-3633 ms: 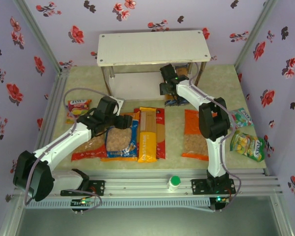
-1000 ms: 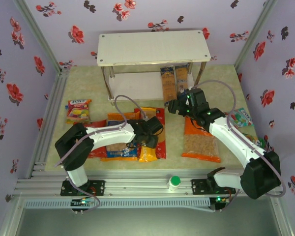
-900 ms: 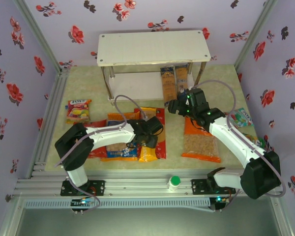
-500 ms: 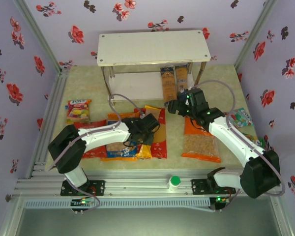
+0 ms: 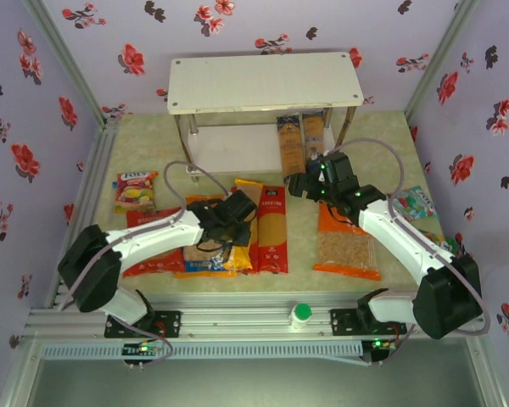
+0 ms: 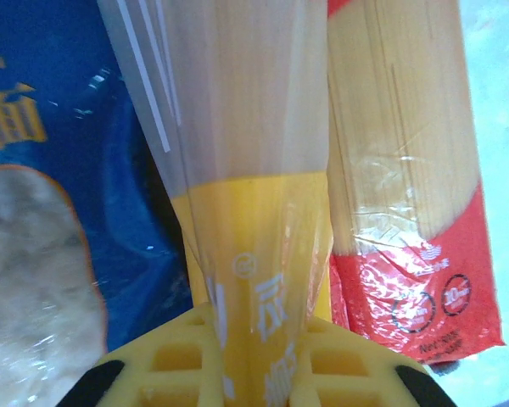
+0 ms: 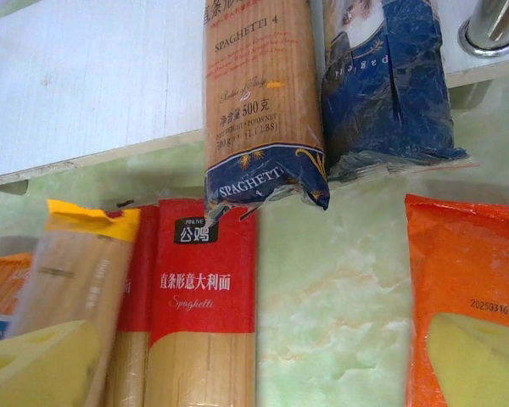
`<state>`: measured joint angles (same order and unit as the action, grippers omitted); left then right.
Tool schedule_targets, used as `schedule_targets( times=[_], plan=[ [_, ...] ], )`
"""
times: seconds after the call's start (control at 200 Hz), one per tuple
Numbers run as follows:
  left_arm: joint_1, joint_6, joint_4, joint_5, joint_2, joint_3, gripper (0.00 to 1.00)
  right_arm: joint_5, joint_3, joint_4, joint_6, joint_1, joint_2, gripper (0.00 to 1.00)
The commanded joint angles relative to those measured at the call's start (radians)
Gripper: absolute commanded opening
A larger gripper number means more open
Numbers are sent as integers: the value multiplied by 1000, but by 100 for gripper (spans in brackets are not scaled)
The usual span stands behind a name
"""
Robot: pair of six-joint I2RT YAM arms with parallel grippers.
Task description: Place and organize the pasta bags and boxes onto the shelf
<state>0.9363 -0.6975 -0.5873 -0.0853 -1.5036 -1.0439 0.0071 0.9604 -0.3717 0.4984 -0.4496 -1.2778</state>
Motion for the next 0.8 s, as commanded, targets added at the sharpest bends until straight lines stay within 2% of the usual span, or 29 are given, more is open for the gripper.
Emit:
schedule_targets(
  times=[0.0, 0.145, 0.28, 0.515, 0.795],
  plan=[
    [-29, 39, 41, 2, 95, -27, 0, 29, 35, -28, -19, 8, -11, 99],
    [-84, 84, 110, 40, 132, -57, 0, 47, 41, -49, -30, 7, -17, 99],
    [-148, 129, 190, 67, 102, -113, 0, 54, 50, -71, -37, 8, -18, 99],
    [-226, 209, 246, 72, -58, -288, 0, 64, 60, -98, -43, 8, -9, 98],
    [-264, 243, 250, 85, -281, -517, 0, 65, 67, -117, -43, 8, -11, 98]
  ],
)
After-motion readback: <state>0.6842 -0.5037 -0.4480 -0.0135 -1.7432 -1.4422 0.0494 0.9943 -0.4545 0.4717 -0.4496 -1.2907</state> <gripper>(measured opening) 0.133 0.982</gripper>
